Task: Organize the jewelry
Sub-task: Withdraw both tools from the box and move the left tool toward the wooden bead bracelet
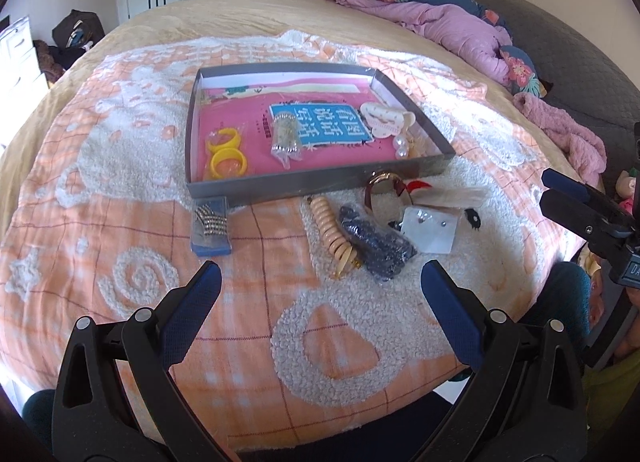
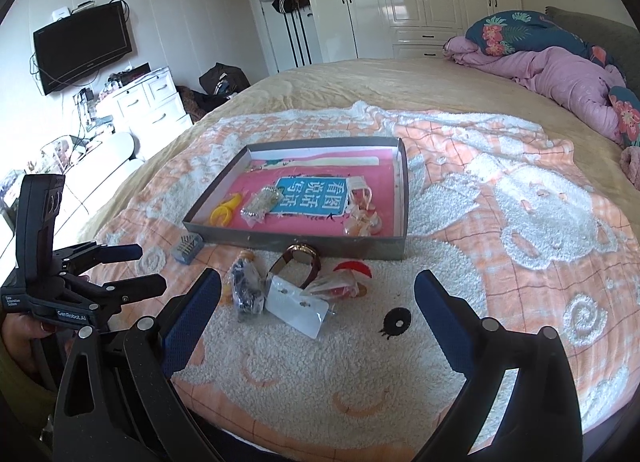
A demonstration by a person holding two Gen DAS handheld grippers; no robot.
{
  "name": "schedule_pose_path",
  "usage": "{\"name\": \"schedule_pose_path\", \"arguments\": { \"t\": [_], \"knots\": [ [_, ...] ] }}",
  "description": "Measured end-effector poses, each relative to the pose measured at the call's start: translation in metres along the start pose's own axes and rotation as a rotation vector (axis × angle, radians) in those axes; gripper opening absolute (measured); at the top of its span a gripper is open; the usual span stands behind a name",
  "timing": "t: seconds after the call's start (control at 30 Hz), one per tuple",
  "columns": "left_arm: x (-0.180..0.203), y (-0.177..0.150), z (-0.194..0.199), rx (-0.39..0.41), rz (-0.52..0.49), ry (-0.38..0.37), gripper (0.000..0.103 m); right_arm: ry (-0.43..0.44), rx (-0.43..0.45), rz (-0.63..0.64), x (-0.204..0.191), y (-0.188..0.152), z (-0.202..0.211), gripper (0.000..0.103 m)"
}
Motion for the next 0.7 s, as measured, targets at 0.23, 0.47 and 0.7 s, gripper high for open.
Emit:
{"name": "schedule_pose_path", "arguments": {
  "t": [0.23,0.47,0.7],
  "knots": [
    [-0.001,-0.014,-0.015,-0.046,-0.006,0.006,0.093,0.017,-0.029,-0.011,-0.001,-0.012,-0.01,0.097],
    [0.0,-0.027,-0.035,-0.094,-0.027,0.007,0.093,0.027,-0.06,-0.02,0.001,-0.023,-0.021,0.097],
    [-0.001,-0.033,-0.056,-0.111,-0.056,0.029,0.093,0.014,-0.088,-0.044,0.009,-0.035,-0.032,0.097]
  ]
}}
Point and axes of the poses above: each gripper's, at about its wrist camera, not at the fingertips, and z roughly against the way its jaws point, x to its right, y to its top, the point moved 6 cm from there along -z, roughly the way its jaws point, and after that the axes turned 15 degrees about x, right-handed, at the moved point
